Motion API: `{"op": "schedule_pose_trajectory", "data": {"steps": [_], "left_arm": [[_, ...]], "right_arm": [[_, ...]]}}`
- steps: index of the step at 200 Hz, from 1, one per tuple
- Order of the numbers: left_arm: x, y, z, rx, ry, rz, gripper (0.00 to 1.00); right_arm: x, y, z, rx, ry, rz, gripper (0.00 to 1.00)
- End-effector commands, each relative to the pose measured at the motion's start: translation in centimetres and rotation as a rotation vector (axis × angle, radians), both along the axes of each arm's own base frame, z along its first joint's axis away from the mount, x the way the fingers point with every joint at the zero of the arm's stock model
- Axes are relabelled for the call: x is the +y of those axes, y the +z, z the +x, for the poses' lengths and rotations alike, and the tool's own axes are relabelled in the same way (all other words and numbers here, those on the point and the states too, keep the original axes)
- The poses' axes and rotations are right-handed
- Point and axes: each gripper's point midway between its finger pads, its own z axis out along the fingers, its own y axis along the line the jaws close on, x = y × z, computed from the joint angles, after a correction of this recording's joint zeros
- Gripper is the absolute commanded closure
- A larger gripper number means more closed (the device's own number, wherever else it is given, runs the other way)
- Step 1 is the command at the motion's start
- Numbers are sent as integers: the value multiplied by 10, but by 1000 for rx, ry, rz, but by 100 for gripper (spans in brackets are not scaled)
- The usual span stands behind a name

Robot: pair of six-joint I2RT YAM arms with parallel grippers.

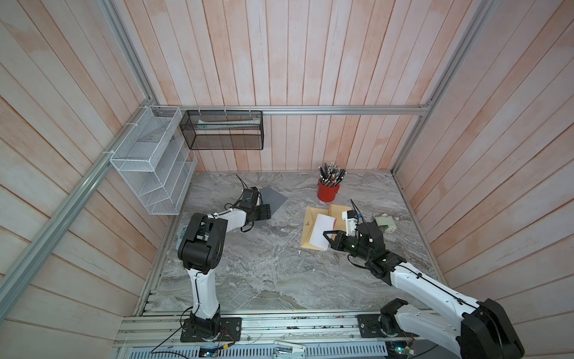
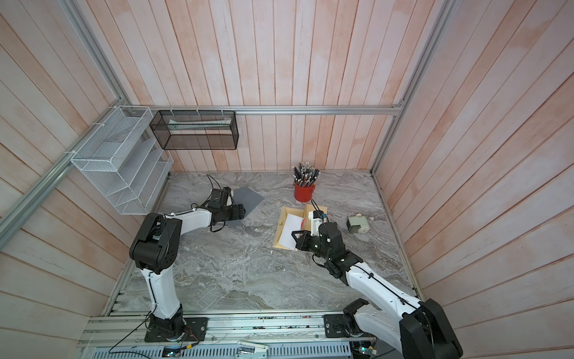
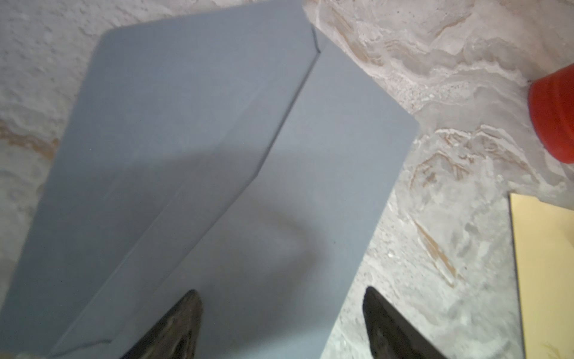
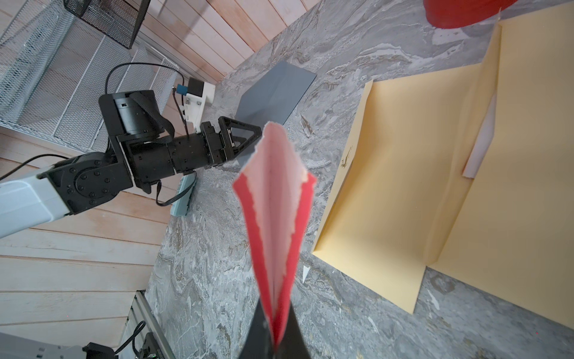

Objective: Fold the letter paper in half and place it into the envelope
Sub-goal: Adjust the envelope at the center of the board.

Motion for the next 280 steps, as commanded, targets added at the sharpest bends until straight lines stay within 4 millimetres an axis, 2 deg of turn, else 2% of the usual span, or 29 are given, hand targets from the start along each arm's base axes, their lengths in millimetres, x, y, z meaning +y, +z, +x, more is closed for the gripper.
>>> {"op": "schedule_pose_trajectory", "data": {"steps": [1, 62, 93, 112, 130, 149, 164, 183, 204, 222, 252, 280], "left_arm": [[-2, -38, -55, 177, 0, -17, 18], [-21, -50, -130, 254, -44, -70, 20], [-26, -44, -153, 267, -73, -107, 21], [-28, -25, -154, 227, -80, -129, 21], [-29, 9, -146, 147, -73, -151, 20], [-22, 39, -136, 71, -40, -140, 19], [-12, 51, -132, 44, 3, -103, 19], [4, 49, -134, 56, 53, -60, 21], [28, 36, -140, 93, 129, -56, 24], [47, 28, -145, 109, 209, -104, 35], [57, 29, -146, 83, 259, -161, 39], [60, 20, -145, 100, 263, -145, 39]], "right_arm": [[1, 3, 0, -15, 11, 10, 100], [6, 7, 0, -21, 35, 21, 100], [8, 8, -1, -17, 40, 37, 100], [9, 9, 0, -18, 43, 40, 100], [10, 11, 0, -22, 44, 40, 100], [12, 10, 1, -19, 48, 38, 100], [14, 12, 1, -23, 53, 40, 100], [16, 12, 1, -23, 58, 39, 100], [16, 12, 1, -25, 62, 40, 100], [18, 12, 2, -27, 68, 40, 100], [20, 11, 3, -22, 76, 38, 100], [21, 10, 3, -24, 77, 43, 100]]}}
